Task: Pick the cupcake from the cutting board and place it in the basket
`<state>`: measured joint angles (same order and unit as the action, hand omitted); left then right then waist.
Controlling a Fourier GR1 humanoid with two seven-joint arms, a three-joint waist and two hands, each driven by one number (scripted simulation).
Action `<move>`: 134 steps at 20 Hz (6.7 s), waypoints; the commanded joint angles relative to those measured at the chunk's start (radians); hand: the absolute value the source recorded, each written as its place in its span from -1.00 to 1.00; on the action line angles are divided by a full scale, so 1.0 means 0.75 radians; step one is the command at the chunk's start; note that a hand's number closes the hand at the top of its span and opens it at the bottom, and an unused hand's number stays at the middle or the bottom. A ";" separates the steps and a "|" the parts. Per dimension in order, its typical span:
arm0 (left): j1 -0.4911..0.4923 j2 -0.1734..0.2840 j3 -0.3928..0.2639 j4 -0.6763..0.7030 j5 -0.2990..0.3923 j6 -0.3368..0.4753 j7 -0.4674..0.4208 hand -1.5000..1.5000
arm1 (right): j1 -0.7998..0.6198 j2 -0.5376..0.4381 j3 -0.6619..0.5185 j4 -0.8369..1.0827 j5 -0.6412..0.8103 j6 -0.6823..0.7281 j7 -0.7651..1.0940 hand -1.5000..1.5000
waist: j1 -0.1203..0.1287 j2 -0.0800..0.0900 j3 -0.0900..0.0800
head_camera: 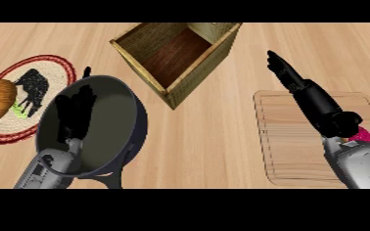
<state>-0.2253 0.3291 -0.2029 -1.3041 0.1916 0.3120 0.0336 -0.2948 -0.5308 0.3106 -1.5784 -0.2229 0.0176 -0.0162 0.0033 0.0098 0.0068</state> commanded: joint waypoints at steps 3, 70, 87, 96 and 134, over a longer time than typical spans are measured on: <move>-0.004 0.123 0.008 -0.091 -0.081 -0.063 -0.095 0.00 | 0.069 -0.012 -0.250 0.063 -0.165 -0.022 -0.021 1.00 | -0.015 -0.018 -0.008; 0.106 0.279 0.015 -0.311 -0.068 -0.186 -0.172 0.00 | -0.015 -0.525 -0.155 0.365 0.406 0.752 0.964 -1.00 | -0.004 -0.013 -0.009; 0.041 0.214 0.090 -0.330 -0.153 -0.247 -0.088 0.00 | 0.090 -0.275 -0.270 0.392 0.708 0.675 0.843 -1.00 | -0.003 -0.013 -0.009; 0.101 0.251 0.170 -0.425 -0.139 -0.324 -0.032 0.00 | 0.117 -0.225 -0.355 0.398 0.771 0.748 0.863 -1.00 | 0.002 -0.015 -0.009; 0.099 0.183 0.130 -0.325 -0.190 -0.266 -0.073 0.00 | -0.027 0.171 -0.283 -0.404 1.542 0.334 1.550 1.00 | -0.024 -0.037 -0.014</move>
<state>-0.1894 0.4574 -0.1004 -1.5383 0.0407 0.1521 0.0017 -0.2480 -0.4242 0.1144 -1.7163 0.8698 0.2964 0.9863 -0.0163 -0.0117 -0.0034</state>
